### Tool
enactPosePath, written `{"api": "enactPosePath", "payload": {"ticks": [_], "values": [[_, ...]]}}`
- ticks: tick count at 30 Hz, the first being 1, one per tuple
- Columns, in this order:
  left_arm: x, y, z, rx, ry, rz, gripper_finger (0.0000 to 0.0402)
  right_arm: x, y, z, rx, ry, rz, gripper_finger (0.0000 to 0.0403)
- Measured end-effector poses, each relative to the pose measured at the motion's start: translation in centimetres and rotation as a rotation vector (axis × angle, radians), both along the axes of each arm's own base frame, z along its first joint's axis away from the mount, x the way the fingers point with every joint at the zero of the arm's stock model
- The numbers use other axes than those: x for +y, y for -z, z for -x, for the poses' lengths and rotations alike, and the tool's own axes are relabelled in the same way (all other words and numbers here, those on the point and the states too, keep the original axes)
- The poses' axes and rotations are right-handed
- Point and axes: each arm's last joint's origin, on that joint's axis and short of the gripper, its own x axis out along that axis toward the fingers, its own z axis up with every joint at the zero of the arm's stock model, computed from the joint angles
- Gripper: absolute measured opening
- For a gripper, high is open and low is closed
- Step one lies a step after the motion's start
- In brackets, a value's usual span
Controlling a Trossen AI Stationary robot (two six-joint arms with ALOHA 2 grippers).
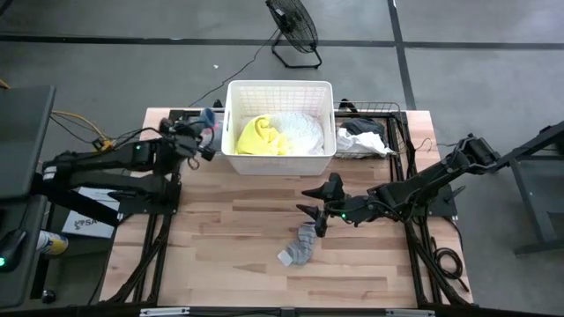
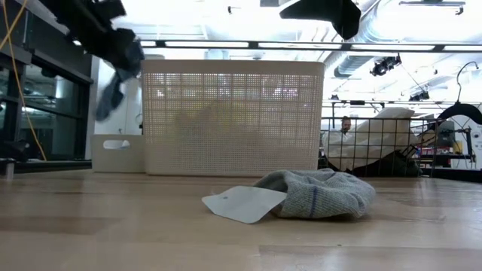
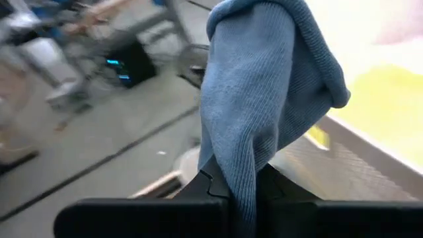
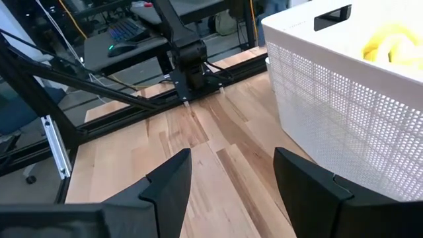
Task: Pick & Place Cloths
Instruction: Put the blue sock into the white bin
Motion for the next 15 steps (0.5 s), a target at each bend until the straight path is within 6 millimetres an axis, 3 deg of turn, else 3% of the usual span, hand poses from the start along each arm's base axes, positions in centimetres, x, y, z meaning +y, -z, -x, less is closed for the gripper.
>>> {"api": "enactPosePath", "payload": {"ticks": [5,15], "values": [[2.4,0.8,-0.3,-0.028,0.019,0.027,0.0002,0.0,0.0,0.0,0.008,-0.004,0.012,0.0206],[8.0,2.8,0.3,-0.085,-0.015,0.242,0.0002,-0.1,0.1,0.0,0.019,-0.004,0.024,0.0206]]}}
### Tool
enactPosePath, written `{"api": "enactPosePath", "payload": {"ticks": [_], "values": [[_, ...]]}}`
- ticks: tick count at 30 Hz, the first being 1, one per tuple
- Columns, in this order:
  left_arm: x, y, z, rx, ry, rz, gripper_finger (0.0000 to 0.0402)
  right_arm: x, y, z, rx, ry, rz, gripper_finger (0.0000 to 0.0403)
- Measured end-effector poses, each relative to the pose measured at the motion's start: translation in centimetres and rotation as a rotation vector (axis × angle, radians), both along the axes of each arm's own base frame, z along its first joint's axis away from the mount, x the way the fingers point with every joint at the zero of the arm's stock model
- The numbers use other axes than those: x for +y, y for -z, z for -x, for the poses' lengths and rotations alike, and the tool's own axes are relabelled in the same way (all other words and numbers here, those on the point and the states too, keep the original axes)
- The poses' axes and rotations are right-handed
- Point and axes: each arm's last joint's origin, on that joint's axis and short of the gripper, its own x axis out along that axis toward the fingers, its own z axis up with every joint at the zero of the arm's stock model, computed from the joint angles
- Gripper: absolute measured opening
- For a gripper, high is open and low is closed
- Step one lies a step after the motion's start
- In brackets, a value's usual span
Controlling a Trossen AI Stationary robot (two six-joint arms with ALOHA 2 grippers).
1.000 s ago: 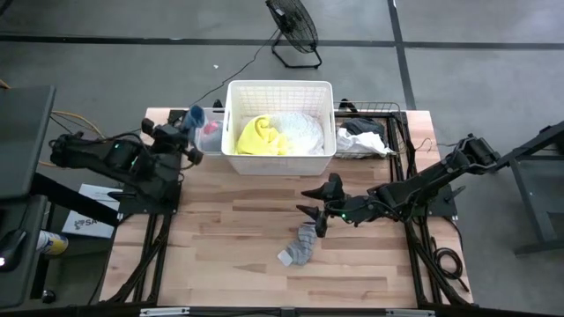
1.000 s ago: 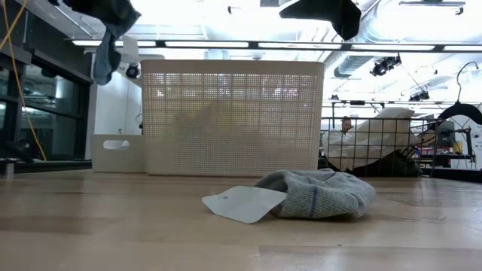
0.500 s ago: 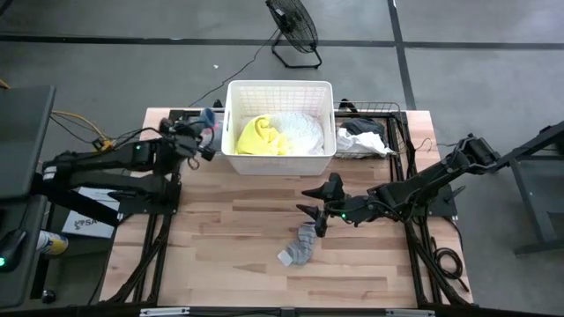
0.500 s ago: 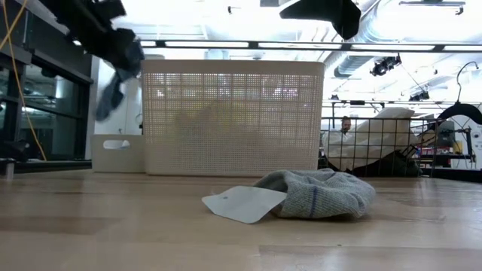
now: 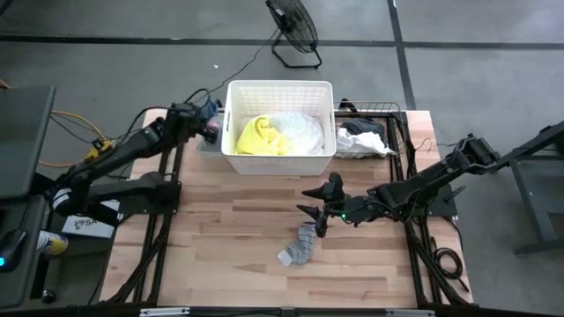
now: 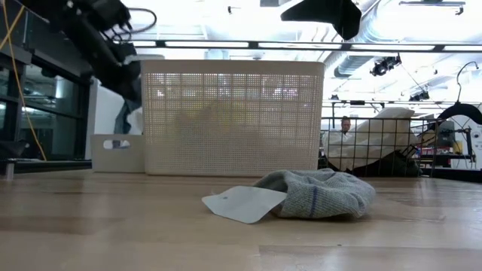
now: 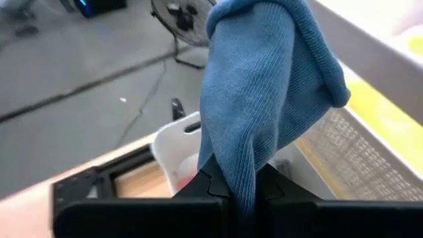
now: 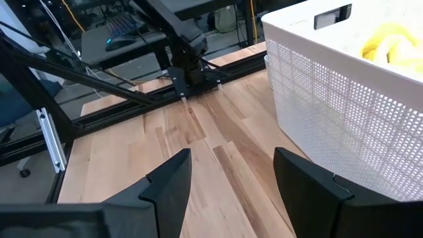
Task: Pick & Place Cloths
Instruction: Put the blue sock into the white bin
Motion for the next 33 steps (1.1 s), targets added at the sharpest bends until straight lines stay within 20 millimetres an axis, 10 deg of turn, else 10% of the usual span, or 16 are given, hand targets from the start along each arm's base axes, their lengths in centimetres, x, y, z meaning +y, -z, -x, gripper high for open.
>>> {"api": "enactPosePath", "payload": {"ticks": [15,33], "values": [[5.1,4.8,-1.0,0.006,0.013,0.307,0.0002,0.0,0.1,0.0,0.011,-0.001,0.005,0.0206],[6.4,8.0,-2.2,0.091,0.01,0.423,0.0034,0.0,0.2,0.1,0.017,-0.003,-0.003,0.0206]]}}
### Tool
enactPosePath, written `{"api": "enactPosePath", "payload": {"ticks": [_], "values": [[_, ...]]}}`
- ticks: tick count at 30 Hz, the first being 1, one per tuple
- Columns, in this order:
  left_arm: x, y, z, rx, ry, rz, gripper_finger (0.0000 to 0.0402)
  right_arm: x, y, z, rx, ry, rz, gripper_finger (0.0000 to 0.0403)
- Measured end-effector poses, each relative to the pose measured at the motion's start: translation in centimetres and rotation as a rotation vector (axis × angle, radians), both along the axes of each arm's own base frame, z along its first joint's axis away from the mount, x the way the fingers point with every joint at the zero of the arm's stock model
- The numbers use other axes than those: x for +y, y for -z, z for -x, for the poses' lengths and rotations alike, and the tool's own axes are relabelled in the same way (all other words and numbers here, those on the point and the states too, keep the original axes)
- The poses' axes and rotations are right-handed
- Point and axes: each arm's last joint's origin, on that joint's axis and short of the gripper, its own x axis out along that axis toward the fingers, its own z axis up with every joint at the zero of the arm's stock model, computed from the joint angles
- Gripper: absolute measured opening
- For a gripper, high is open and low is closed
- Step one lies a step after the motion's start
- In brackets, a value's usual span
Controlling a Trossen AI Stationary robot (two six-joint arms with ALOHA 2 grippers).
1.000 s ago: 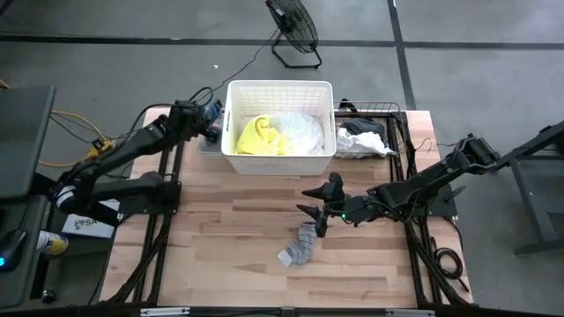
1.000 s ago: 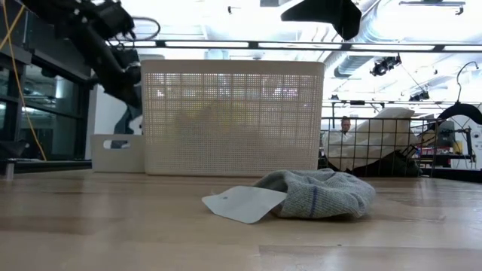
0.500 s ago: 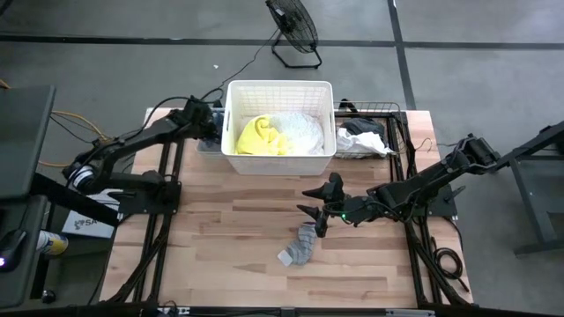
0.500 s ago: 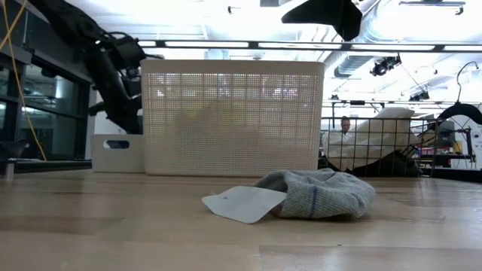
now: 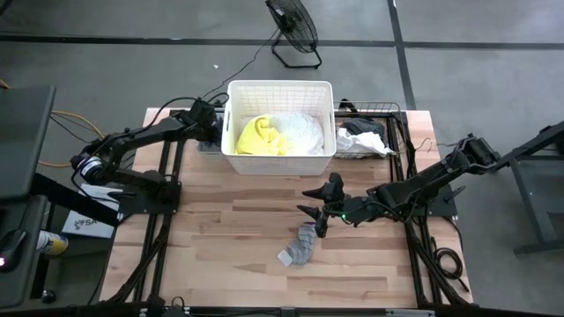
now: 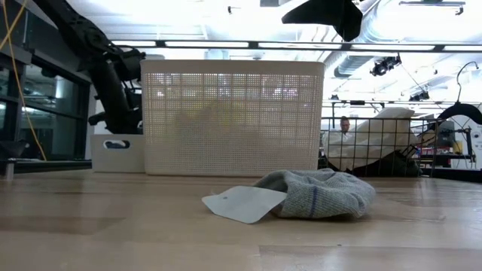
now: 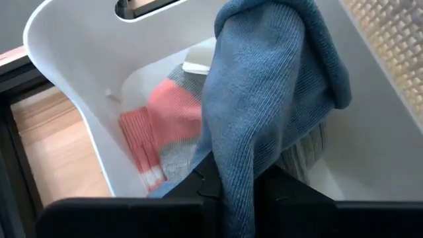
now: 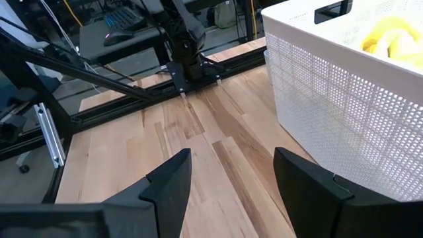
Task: Pick & Place Cloths
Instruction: Put the blue sock into the white bin, then put the gray sock into the white bin
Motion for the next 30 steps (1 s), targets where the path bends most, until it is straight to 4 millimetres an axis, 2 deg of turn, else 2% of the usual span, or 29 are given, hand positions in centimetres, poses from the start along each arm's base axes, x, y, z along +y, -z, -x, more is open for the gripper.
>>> {"api": "enactPosePath", "payload": {"ticks": [5,11,16,25,30], "values": [[0.0,0.0,0.0,0.012,0.031,-0.005,0.0068,0.0,0.0,0.0,0.001,-0.005,-0.002,0.0206],[-0.1,-0.2,0.0,0.011,0.041,-0.011,0.0162,0.1,0.0,0.0,0.005,-0.029,-0.011,0.0206],[-0.8,-2.0,0.5,-0.053,0.025,-0.074,0.0222,0.1,0.0,0.0,0.007,-0.045,-0.017,0.0206],[-3.2,-5.2,2.4,-0.139,0.016,-0.146,0.023,0.2,0.0,0.0,0.008,-0.047,-0.023,0.0206],[-5.1,-7.2,3.6,-0.261,0.062,-0.192,0.0229,0.2,0.5,0.2,0.048,-0.053,-0.057,0.0206]]}}
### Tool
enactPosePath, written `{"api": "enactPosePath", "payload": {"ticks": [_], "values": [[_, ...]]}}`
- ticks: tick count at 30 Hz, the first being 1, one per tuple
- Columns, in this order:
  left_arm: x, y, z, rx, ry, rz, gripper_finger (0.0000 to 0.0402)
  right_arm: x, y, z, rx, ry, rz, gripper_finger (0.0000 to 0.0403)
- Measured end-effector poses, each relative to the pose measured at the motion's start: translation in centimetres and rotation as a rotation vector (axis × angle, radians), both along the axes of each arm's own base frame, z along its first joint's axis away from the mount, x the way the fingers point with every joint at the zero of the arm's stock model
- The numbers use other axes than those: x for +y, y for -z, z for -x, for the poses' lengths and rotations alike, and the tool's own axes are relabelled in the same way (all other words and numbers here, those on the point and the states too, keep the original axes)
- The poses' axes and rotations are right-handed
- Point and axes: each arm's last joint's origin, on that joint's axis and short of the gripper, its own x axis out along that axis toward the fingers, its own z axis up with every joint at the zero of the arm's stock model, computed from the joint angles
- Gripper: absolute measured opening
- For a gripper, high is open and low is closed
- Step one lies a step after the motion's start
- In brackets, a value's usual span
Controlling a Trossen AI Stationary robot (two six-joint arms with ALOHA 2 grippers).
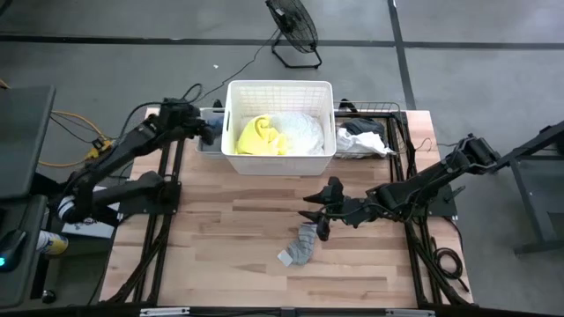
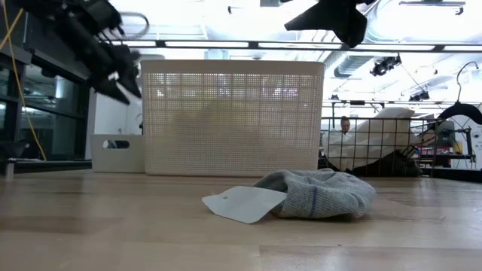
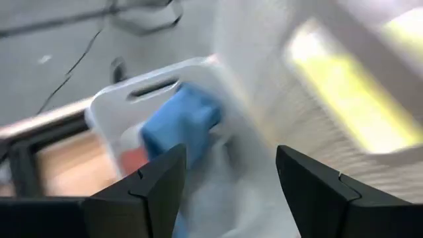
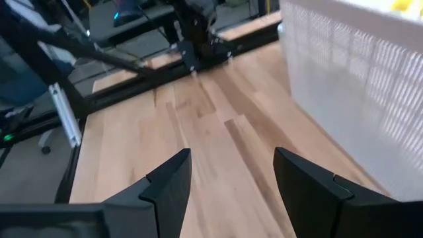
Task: Pick & Place Cloths
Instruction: Put the gray sock into the white bin
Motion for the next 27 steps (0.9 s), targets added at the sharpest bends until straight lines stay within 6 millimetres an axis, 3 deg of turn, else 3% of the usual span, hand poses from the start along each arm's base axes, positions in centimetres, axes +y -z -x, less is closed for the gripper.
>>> {"api": "enactPosePath", "payload": {"ticks": [7,15,27], "values": [[-3.5,-3.2,1.6,-0.263,0.287,-0.114,0.0229,1.2,0.4,0.6,0.053,-0.099,0.001,0.0206],[-7.4,-5.2,1.9,-0.454,0.52,-0.172,0.0229,2.8,0.9,1.0,0.101,-0.322,-0.034,0.0206],[-10.9,-5.2,-1.0,-0.467,0.67,-0.118,0.0229,4.2,6.7,-1.0,0.3,-0.44,0.181,0.0206]]}}
